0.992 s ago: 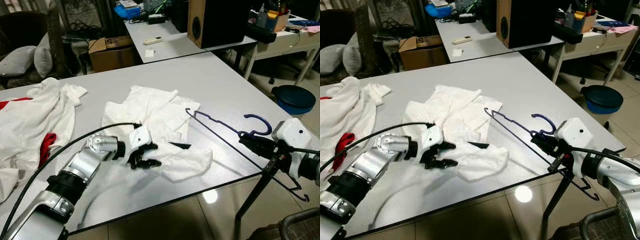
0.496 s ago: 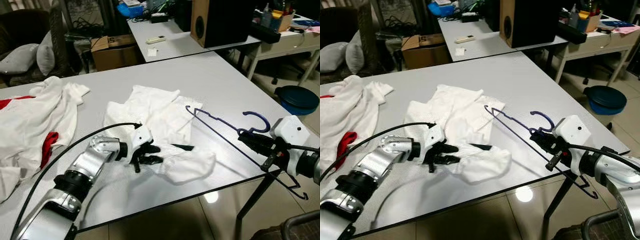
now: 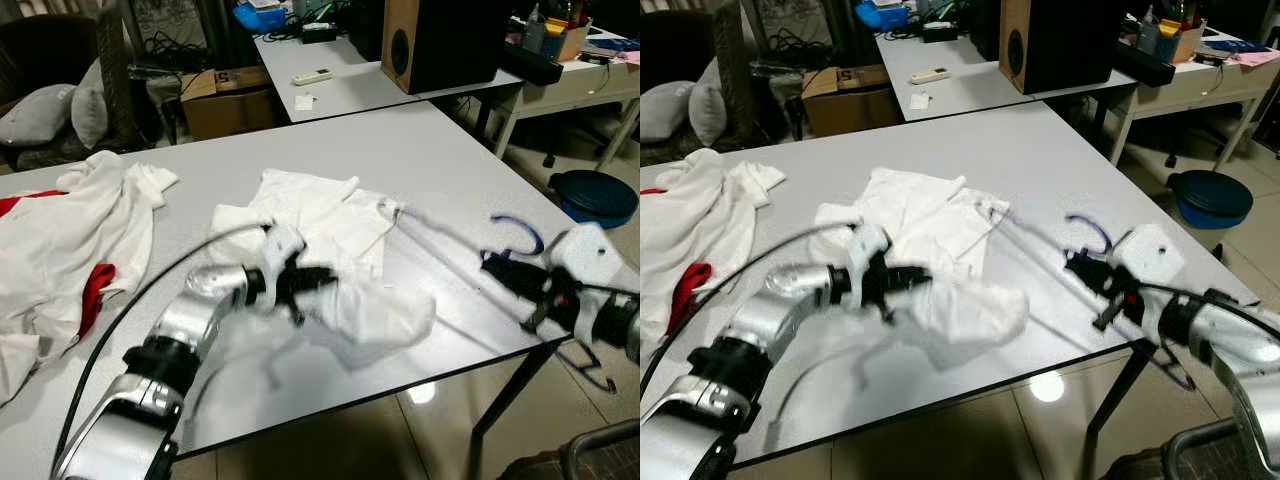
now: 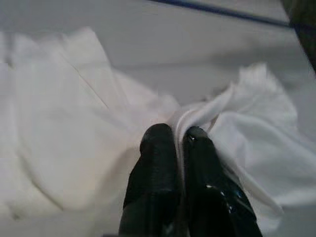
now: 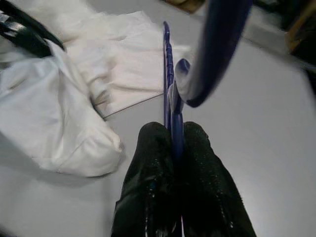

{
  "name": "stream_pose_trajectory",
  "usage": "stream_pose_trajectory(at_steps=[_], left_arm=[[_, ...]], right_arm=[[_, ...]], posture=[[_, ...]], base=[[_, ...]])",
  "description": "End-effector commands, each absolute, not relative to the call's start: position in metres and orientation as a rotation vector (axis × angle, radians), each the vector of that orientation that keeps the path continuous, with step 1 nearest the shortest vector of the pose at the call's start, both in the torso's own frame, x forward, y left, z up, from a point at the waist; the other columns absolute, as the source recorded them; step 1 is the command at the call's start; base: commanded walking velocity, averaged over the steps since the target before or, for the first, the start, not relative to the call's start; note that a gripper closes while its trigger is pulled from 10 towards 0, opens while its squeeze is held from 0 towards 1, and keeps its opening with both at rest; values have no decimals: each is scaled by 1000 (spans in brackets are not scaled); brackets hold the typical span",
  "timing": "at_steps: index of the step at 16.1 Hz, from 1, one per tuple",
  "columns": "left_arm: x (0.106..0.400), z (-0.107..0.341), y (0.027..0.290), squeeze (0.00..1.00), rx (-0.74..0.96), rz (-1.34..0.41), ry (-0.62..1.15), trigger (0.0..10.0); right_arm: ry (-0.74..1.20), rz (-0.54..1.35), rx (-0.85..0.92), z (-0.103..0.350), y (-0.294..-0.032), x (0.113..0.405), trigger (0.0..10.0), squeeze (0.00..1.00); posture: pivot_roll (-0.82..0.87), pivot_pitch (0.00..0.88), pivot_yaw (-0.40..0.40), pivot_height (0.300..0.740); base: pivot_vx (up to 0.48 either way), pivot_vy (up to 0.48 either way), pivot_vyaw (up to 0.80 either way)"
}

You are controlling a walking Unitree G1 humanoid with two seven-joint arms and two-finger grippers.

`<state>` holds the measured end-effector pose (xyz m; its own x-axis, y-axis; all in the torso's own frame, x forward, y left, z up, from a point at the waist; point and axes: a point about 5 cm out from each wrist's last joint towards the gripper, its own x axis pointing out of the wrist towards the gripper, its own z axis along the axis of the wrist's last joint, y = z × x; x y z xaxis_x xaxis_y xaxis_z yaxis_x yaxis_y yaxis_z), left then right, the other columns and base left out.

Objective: Hang hanger

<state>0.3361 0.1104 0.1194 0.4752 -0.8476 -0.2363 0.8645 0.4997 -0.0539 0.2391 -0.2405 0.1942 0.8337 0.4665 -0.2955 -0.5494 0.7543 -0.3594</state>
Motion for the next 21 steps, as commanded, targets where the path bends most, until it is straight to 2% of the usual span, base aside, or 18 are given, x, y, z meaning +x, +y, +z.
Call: stream_pose_trajectory(at_steps=[1, 4, 7, 8, 9, 10, 13, 14, 15, 17, 18, 19, 21], left_arm=[[347, 170, 99, 0, -16, -1052, 28, 0], [354, 208, 91, 0, -4, -1030, -119, 0], [349, 200, 86, 0, 67, -1045, -89, 0], [341, 186, 82, 0, 65, -1083, -28, 10000], [333, 178, 83, 0, 96, -1099, -3, 10000], [322, 171, 83, 1000, 96, -1159, 33, 10000], [309, 161, 85, 1000, 114, -1183, 74, 10000], [306, 159, 89, 98, 121, -1177, 85, 10000], [301, 159, 95, 0, 105, -1153, 99, 10000], [300, 163, 107, 0, 33, -1043, 89, 10000], [294, 169, 121, 0, -3, -953, 27, 10000], [290, 168, 126, 0, 17, -894, 11, 10000], [283, 166, 126, 0, 18, -851, 27, 10000]], right_arm=[[118, 405, -434, 206, -249, 249, 10000, 0], [75, 271, -349, 207, -249, 256, 10000, 0], [72, 237, -313, 201, -244, 256, 10000, 0], [77, 231, -291, 196, -240, 255, 10000, 0], [82, 231, -270, 192, -235, 253, 10000, 0], [88, 217, -238, 189, -230, 252, 10000, 0], [84, 163, -188, 186, -224, 249, 10000, 0], [80, 152, -181, 187, -221, 248, 10000, 0], [53, 156, -173, 191, -216, 246, 10000, 0], [41, 169, -152, 194, -207, 243, 10000, 0], [50, 177, -149, 189, -200, 238, 10000, 0], [63, 175, -138, 183, -196, 236, 10000, 0], [85, 153, -105, 172, -191, 233, 10000, 0]], posture=[[-50, 0, 87, 740], [-46, 0, 83, 740], [-36, 0, 82, 740], [-35, 0, 83, 740], [-29, 0, 87, 740], [-26, 0, 90, 740], [-24, 0, 98, 740], [-27, 0, 100, 740], [-34, 0, 107, 740], [-40, 0, 110, 740], [-42, 0, 107, 740], [-38, 0, 102, 740], [-35, 0, 94, 740]], base=[[0, 0, 0], [0, 0, 0], [0, 0, 0], [0, 0, 0], [0, 0, 0], [0, 0, 0], [0, 0, 0], [0, 0, 0], [0, 0, 0], [0, 0, 0], [0, 0, 0], [0, 0, 0], [0, 0, 0]])
